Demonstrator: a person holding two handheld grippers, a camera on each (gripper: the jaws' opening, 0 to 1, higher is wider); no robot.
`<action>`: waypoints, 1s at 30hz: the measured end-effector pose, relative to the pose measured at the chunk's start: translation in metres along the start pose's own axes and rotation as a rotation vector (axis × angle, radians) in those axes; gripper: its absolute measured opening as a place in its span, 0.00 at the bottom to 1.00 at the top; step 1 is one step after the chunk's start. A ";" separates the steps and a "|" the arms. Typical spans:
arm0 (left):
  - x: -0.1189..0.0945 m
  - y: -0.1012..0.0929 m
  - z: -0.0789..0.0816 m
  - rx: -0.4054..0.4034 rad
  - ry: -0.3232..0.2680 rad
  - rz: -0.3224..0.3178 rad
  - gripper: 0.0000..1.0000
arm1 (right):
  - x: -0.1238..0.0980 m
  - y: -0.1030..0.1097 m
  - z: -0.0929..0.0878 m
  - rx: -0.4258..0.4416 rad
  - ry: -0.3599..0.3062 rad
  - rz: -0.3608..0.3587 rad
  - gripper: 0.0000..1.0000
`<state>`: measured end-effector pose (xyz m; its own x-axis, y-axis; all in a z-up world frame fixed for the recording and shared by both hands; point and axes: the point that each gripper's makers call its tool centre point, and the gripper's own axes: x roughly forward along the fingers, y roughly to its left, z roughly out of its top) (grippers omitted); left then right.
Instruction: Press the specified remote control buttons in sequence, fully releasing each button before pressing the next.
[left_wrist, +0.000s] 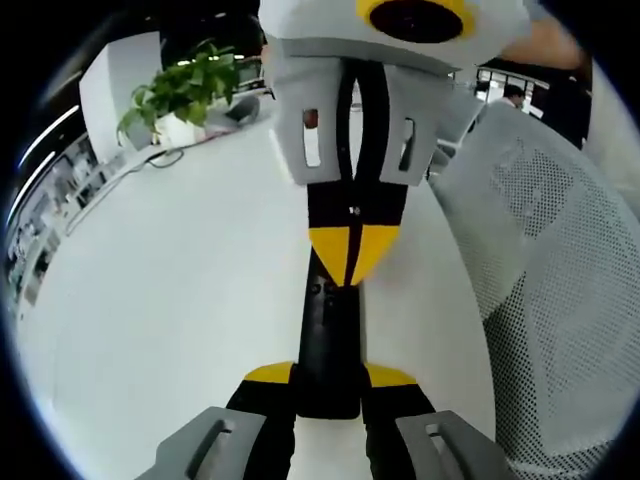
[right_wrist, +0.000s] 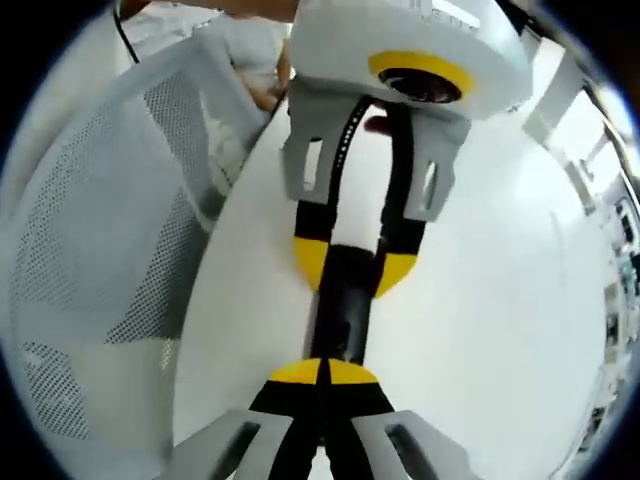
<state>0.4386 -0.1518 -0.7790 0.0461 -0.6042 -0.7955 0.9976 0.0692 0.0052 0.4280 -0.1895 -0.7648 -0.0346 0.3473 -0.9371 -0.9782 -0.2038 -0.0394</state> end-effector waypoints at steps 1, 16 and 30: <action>0.000 0.000 0.000 0.000 -0.001 0.000 0.25 | -0.001 -0.001 0.000 0.003 -0.002 -0.001 0.00; 0.000 0.000 0.000 -0.005 -0.017 0.002 0.25 | 0.000 -0.009 0.011 -0.006 -0.011 -0.004 0.00; 0.000 0.001 0.001 -0.007 -0.032 0.000 0.25 | 0.006 -0.010 0.009 -0.002 0.002 0.013 0.00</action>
<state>0.4394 -0.1523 -0.7785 0.0482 -0.6292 -0.7757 0.9972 0.0746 0.0015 0.4361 -0.1774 -0.7669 -0.0472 0.3431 -0.9381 -0.9773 -0.2099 -0.0276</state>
